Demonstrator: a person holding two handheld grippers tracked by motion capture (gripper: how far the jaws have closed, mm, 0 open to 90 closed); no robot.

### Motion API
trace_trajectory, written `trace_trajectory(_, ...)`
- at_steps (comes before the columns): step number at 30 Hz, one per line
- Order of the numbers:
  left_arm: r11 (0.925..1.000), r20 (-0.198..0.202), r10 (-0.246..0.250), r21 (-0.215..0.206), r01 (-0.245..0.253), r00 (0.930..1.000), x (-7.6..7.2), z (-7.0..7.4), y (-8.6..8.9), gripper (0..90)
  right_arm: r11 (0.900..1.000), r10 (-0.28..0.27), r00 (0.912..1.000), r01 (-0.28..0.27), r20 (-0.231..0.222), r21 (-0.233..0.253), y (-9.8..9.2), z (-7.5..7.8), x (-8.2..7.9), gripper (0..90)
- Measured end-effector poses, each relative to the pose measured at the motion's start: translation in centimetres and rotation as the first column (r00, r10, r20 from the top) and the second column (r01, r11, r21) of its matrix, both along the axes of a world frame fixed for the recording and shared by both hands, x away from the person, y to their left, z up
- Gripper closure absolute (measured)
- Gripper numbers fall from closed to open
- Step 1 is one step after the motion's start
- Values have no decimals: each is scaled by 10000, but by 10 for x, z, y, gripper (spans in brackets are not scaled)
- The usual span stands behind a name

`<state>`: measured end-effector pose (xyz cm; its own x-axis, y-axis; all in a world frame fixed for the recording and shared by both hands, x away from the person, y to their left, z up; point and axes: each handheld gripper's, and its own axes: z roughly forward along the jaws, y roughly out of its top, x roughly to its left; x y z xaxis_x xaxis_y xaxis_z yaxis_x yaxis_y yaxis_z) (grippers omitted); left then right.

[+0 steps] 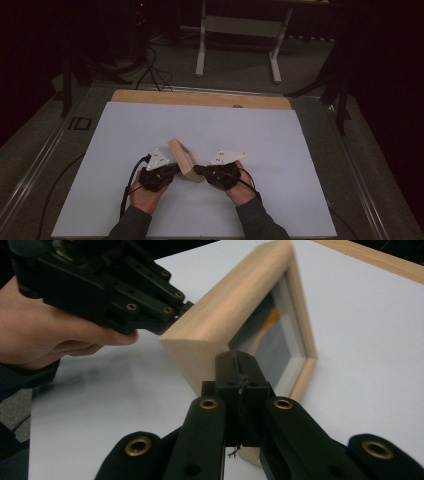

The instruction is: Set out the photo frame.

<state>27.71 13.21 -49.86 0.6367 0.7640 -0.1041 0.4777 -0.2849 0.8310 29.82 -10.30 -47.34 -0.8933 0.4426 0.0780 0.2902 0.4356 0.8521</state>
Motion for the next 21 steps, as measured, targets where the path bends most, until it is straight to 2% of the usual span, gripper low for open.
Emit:
trace_trajectory(13,9993,-186,25,-384,-32,9998,3,-3,4,896,9995,323,9995,-323,66,-70,12,0,-7,899)
trace_trajectory(14,9992,-219,115,-369,-124,9997,4,-4,4,897,9986,533,9986,-533,0,-71,15,-1,-9,899)
trace_trajectory(16,9977,-397,84,-670,-111,9992,7,-6,8,898,9978,632,9979,-629,165,-207,20,-3,-13,897)
trace_trajectory(17,9977,-397,84,-670,-111,9992,7,-6,8,896,9976,646,9976,-640,239,-258,22,-3,-14,898)
trace_trajectory(18,9962,-387,19,-864,-52,9992,7,-6,9,896,9976,646,9976,-640,239,-258,22,-3,-14,898)
trace_trajectory(19,9970,-242,84,-771,-103,9997,5,-4,8,894,9977,607,9976,-597,341,-313,24,-3,-15,898)
trace_trajectory(21,9966,-240,8,-824,-28,9997,5,-4,8,885,9973,653,9973,-641,328,-371,26,-3,-16,897)
